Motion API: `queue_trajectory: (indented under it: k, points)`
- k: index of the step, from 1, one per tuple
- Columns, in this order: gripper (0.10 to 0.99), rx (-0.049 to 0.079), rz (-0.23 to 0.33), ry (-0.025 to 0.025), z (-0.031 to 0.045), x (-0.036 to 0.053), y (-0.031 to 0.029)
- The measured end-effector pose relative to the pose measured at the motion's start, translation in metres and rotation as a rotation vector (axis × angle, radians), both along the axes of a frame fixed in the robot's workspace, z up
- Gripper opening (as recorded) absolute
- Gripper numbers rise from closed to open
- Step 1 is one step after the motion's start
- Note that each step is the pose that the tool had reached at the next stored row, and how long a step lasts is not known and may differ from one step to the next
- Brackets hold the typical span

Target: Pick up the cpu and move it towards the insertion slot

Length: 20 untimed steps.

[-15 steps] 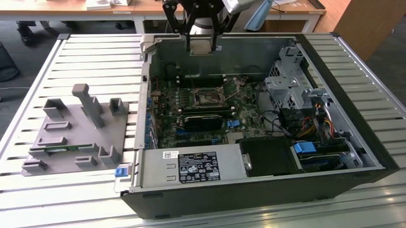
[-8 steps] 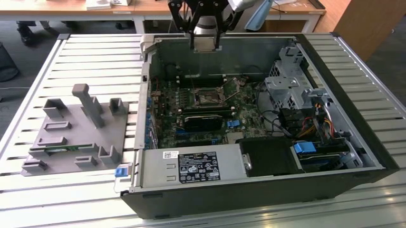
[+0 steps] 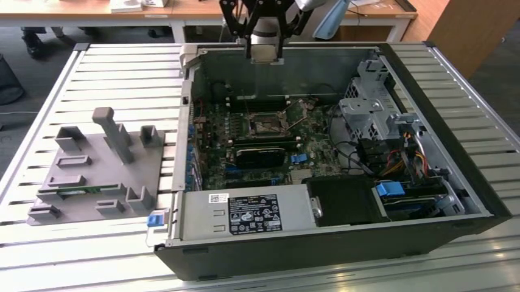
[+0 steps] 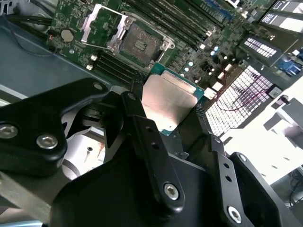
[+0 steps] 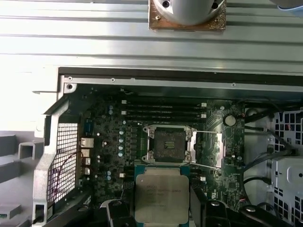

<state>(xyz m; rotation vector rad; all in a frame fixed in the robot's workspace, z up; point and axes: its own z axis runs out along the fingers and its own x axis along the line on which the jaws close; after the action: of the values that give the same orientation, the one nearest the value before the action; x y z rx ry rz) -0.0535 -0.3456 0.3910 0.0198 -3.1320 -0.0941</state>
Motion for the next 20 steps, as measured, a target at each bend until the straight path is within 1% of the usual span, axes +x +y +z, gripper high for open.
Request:
queue_trajectory:
  k: [5, 7, 17, 20]
  points:
    - [0.545, 0.000, -0.001, 0.0000, -0.0013, 0.0050, 0.0089]
    - [0.545, 0.000, -0.001, 0.0000, -0.0017, 0.0082, 0.0115]
    - [0.545, 0.000, -0.005, 0.0000, -0.0031, 0.0268, 0.0211]
    - [0.545, 0.000, -0.007, 0.0000, -0.0035, 0.0315, 0.0231]
